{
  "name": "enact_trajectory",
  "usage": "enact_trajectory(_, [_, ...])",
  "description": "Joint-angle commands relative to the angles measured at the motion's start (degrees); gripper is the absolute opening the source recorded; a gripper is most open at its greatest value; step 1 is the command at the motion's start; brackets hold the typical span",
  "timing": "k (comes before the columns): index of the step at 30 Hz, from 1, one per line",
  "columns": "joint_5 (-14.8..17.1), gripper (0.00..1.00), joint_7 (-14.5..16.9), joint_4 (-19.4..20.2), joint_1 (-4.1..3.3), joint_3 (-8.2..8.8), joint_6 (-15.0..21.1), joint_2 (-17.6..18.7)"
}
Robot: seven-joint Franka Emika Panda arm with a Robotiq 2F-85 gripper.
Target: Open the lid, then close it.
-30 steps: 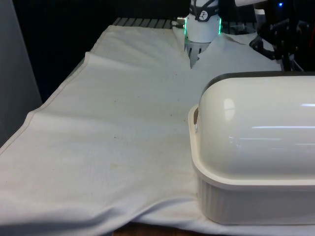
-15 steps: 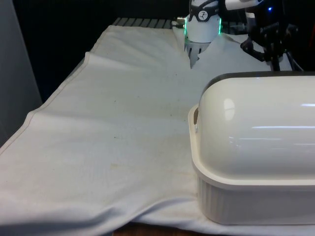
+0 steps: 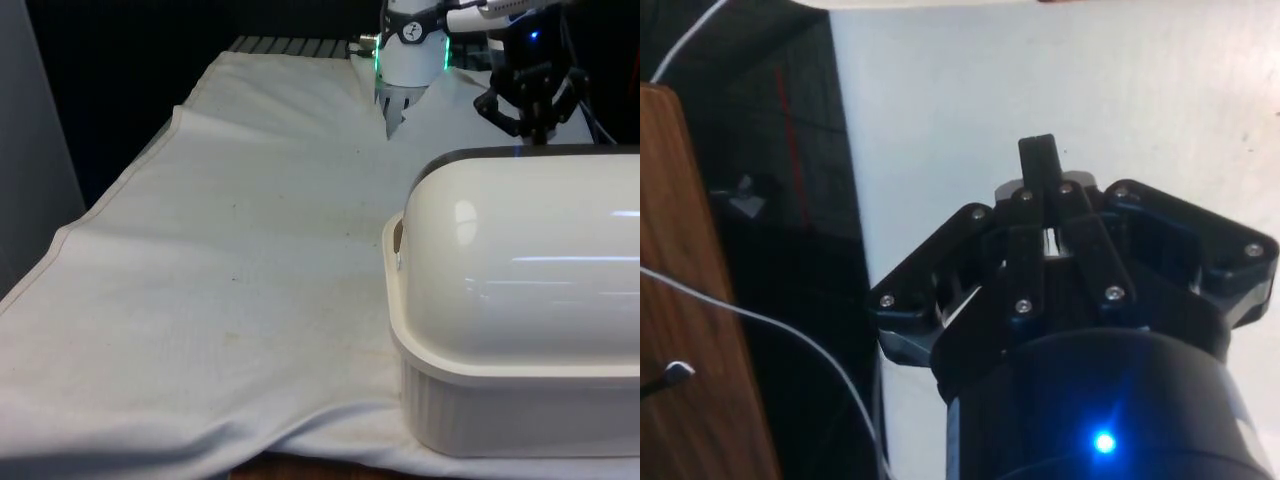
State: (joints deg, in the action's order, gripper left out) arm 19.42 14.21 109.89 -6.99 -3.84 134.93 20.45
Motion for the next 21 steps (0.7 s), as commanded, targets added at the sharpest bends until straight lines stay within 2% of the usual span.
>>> enact_trajectory(1, [-1.3,0.0,-1.1,0.3,-0.4,0.63,0.5,-0.1])
enact_trajectory(3, [-2.3,0.0,-2.1,0.3,-0.34,0.69,0.4,-0.1])
enact_trajectory(4, [-1.7,0.0,-1.4,0.0,0.0,0.17,0.0,0.0])
enact_trajectory(5, [-2.9,0.0,-2.5,0.3,-0.34,0.74,0.3,-0.1])
enact_trajectory(14, [-7.5,0.0,-6.8,0.3,-0.34,1.2,0.4,0.0])
enact_trajectory(15, [-6.5,0.0,-5.8,0.1,0.0,0.69,0.0,0.0])
enact_trajectory(16, [-7.9,0.0,-7.2,0.3,-0.34,1.26,0.5,0.1])
enact_trajectory(21, [-9.9,0.0,-9.9,0.3,-0.34,1.32,0.7,0.3])
